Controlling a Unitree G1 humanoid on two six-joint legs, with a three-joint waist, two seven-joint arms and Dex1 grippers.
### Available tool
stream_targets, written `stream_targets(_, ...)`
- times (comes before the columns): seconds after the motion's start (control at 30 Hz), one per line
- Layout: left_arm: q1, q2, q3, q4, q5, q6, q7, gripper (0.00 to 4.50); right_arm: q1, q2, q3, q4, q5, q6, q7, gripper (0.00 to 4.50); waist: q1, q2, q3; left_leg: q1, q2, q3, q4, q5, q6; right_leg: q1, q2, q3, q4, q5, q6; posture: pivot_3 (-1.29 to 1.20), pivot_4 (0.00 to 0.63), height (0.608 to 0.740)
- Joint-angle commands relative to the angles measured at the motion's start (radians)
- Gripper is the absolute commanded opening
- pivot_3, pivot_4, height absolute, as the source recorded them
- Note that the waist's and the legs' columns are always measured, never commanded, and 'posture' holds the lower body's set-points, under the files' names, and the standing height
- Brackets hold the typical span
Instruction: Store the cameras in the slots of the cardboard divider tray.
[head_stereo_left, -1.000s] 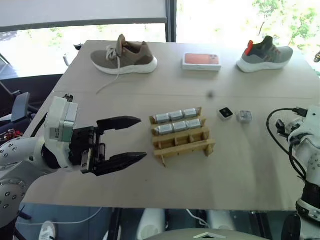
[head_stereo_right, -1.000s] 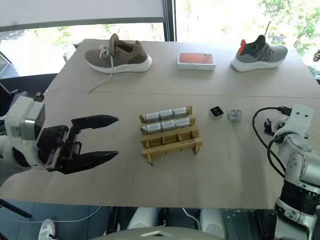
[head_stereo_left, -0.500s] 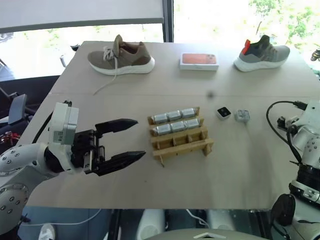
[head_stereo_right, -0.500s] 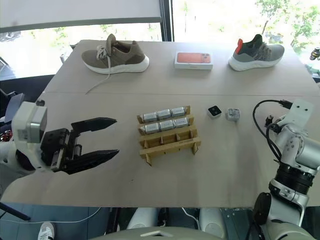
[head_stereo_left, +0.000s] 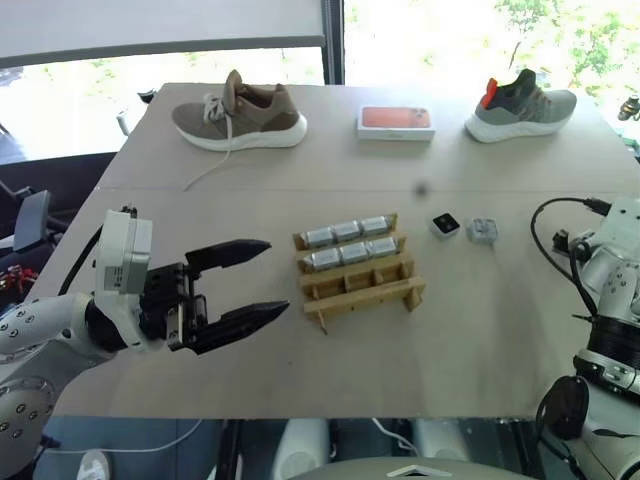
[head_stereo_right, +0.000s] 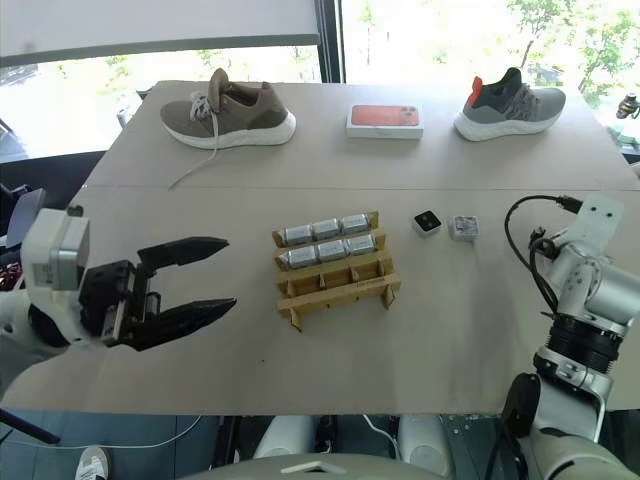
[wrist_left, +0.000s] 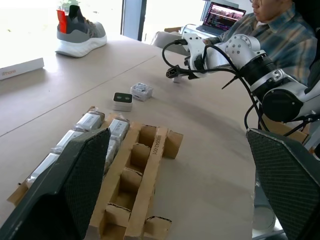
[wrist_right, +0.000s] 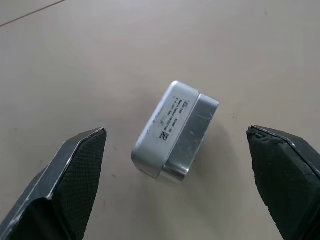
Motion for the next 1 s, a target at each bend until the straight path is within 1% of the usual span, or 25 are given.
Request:
stream_targets(0.03, 0.009, -0.006, 0.028, -0.034, -0.013, -0.020, 0.010, 4.50, -0.030, -0.030, -0.004, 0.004, -0.015, -0.037, 0.006, 3.97, 0.000, 0.000, 0.000, 0.000, 0.000, 0.000, 0.000, 0.000, 0.000, 0.000, 0.000, 0.000, 0.000, 0.000, 0.000, 0.00, 0.150, 0.740)
stream_targets(0.07, 0.012, -0.007, 0.029, -0.036, -0.013, -0.020, 0.012, 4.50, -0.033, -0.032, -0.006, 0.008, -0.017, -0.038, 0.007, 3.72, 0.000, 0.000, 0.000, 0.000, 0.000, 0.000, 0.000, 0.000, 0.000, 0.000, 0.000, 0.000, 0.000, 0.000, 0.000, 0.00, 0.150, 0.740)
stream_targets(0.1, 0.014, -0.008, 0.029, -0.038, -0.013, -0.020, 0.012, 4.50, -0.035, -0.034, -0.006, 0.013, -0.018, -0.039, 0.009, 3.34, 0.000, 0.000, 0.000, 0.000, 0.000, 0.000, 0.000, 0.000, 0.000, 0.000, 0.000, 0.000, 0.000, 0.000, 0.000, 0.00, 0.150, 0.740)
stream_targets(0.2, 0.018, -0.010, 0.030, -0.040, -0.013, -0.022, 0.015, 4.50, -0.037, -0.040, -0.004, 0.027, -0.027, -0.036, 0.010, 1.81, 0.000, 0.000, 0.000, 0.000, 0.000, 0.000, 0.000, 0.000, 0.000, 0.000, 0.000, 0.000, 0.000, 0.000, 0.000, 0.00, 0.150, 0.740)
stream_targets(0.23, 0.019, -0.010, 0.030, -0.041, -0.014, -0.022, 0.016, 4.50, -0.034, -0.044, 0.002, 0.030, -0.031, -0.036, 0.014, 1.21, 0.000, 0.000, 0.000, 0.000, 0.000, 0.000, 0.000, 0.000, 0.000, 0.000, 0.000, 0.000, 0.000, 0.000, 0.000, 0.00, 0.150, 0.740)
stream_targets(0.3, 0.021, -0.010, 0.030, -0.041, -0.012, -0.023, 0.015, 4.50, -0.028, -0.048, 0.009, 0.030, -0.035, -0.029, 0.017, 0.81, 0.001, 0.000, 0.000, 0.000, 0.000, 0.000, 0.000, 0.000, 0.000, 0.000, 0.000, 0.000, 0.000, 0.000, 0.000, 0.00, 0.150, 0.740)
stream_targets(0.4, 0.024, -0.011, 0.032, -0.040, -0.012, -0.024, 0.016, 4.50, -0.002, -0.068, 0.035, 0.003, -0.041, -0.016, 0.048, 0.81, 0.001, 0.000, 0.000, 0.000, 0.000, 0.000, 0.000, 0.000, 0.000, 0.000, 0.000, 0.000, 0.000, 0.000, 0.000, 0.00, 0.150, 0.740)
stream_targets(0.43, 0.027, -0.013, 0.032, -0.040, -0.014, -0.023, 0.017, 4.50, 0.022, -0.096, 0.071, -0.021, -0.040, -0.022, 0.094, 0.81, 0.001, 0.000, 0.000, 0.000, 0.000, 0.000, 0.000, 0.000, 0.000, 0.000, 0.000, 0.000, 0.000, 0.000, 0.000, 0.00, 0.150, 0.740)
stream_targets(0.5, 0.032, -0.016, 0.033, -0.039, -0.014, -0.024, 0.019, 4.50, 0.084, -0.157, 0.153, -0.088, -0.008, -0.069, 0.242, 0.81, 0.004, 0.001, 0.001, -0.001, 0.000, -0.001, 0.000, 0.000, 0.000, 0.000, 0.000, -0.001, -0.001, 0.000, 0.000, 0.00, 0.150, 0.740)
stream_targets(0.57, 0.043, -0.022, 0.031, -0.043, -0.003, -0.029, 0.022, 4.50, 0.155, -0.215, 0.203, -0.194, 0.082, -0.167, 0.469, 0.81, 0.003, 0.002, 0.001, -0.001, 0.000, 0.000, -0.001, 0.000, 0.000, 0.000, 0.000, 0.000, -0.002, 0.000, 0.000, 0.00, 0.150, 0.740)
stream_targets(0.6, 0.050, -0.029, 0.026, -0.046, 0.024, -0.045, 0.022, 4.50, 0.189, -0.250, 0.221, -0.251, 0.126, -0.221, 0.589, 0.81, 0.001, 0.002, 0.002, -0.001, 0.000, 0.000, -0.001, 0.000, 0.000, 0.000, 0.000, 0.000, -0.002, 0.000, 0.000, 0.00, 0.150, 0.740)
stream_targets(0.67, 0.058, -0.063, -0.001, -0.053, 0.169, -0.133, 0.046, 4.50, 0.228, -0.308, 0.233, -0.336, 0.211, -0.290, 0.779, 0.81, -0.002, 0.005, 0.004, 0.000, 0.000, 0.001, -0.001, 0.000, 0.000, -0.001, 0.000, 0.001, -0.001, 0.000, 0.000, 0.00, 0.150, 0.740)
stream_targets(0.7, 0.055, -0.124, -0.008, -0.042, 0.186, -0.186, 0.055, 4.50, 0.235, -0.340, 0.247, -0.372, 0.242, -0.316, 0.857, 0.81, -0.003, 0.005, 0.004, 0.000, 0.000, 0.002, -0.002, 0.000, 0.000, -0.001, 0.000, 0.002, -0.001, 0.000, 0.001, 0.00, 0.150, 0.740)
stream_targets(0.73, 0.061, -0.165, -0.010, -0.027, 0.203, -0.235, 0.031, 4.50, 0.231, -0.365, 0.272, -0.401, 0.267, -0.343, 0.927, 0.81, -0.003, 0.005, 0.004, 0.001, 0.000, 0.002, -0.002, 0.000, 0.000, -0.001, 0.001, 0.002, -0.001, 0.000, 0.001, 0.00, 0.150, 0.740)
stream_targets(0.77, 0.096, -0.180, 0.008, -0.009, 0.200, -0.248, -0.016, 4.50, 0.216, -0.388, 0.320, -0.431, 0.279, -0.374, 0.994, 0.81, -0.003, 0.003, 0.005, 0.002, 0.001, 0.003, -0.002, 0.000, 0.000, -0.001, 0.001, 0.002, -0.001, 0.000, 0.001, 0.00, 0.150, 0.740)
stream_targets(0.83, 0.153, -0.180, 0.039, 0.019, 0.198, -0.256, -0.091, 4.50, 0.191, -0.409, 0.390, -0.460, 0.286, -0.420, 1.073, 0.81, -0.003, -0.003, 0.005, 0.002, 0.002, 0.002, -0.002, 0.000, 0.000, 0.000, 0.003, 0.002, -0.001, 0.000, 0.000, 0.00, 0.150, 0.740)
stream_targets(0.87, 0.172, -0.175, 0.050, 0.029, 0.196, -0.260, -0.114, 4.50, 0.181, -0.413, 0.411, -0.464, 0.286, -0.438, 1.094, 0.81, -0.002, -0.003, 0.005, 0.002, 0.005, 0.002, -0.002, 0.000, 0.000, -0.001, 0.004, 0.001, -0.001, 0.000, 0.000, 0.00, 0.150, 0.740)
stream_targets(0.93, 0.261, -0.163, 0.135, 0.092, 0.142, -0.250, -0.238, 4.50, 0.098, -0.371, 0.557, -0.465, 0.261, -0.513, 1.179, 0.81, 0.000, -0.005, 0.006, 0.001, 0.006, 0.001, -0.001, 0.000, 0.000, -0.001, 0.004, 0.000, -0.001, 0.000, 0.000, 0.00, 0.150, 0.740)
stream_targets(1.0, 0.318, -0.151, 0.184, 0.131, 0.124, -0.238, -0.300, 4.50, 0.021, -0.309, 0.682, -0.436, 0.229, -0.573, 1.234, 0.81, -0.005, -0.005, 0.007, 0.001, 0.007, 0.002, 0.000, 0.000, 0.000, -0.001, 0.004, -0.002, -0.001, 0.000, 0.000, 0.00, 0.150, 0.740)
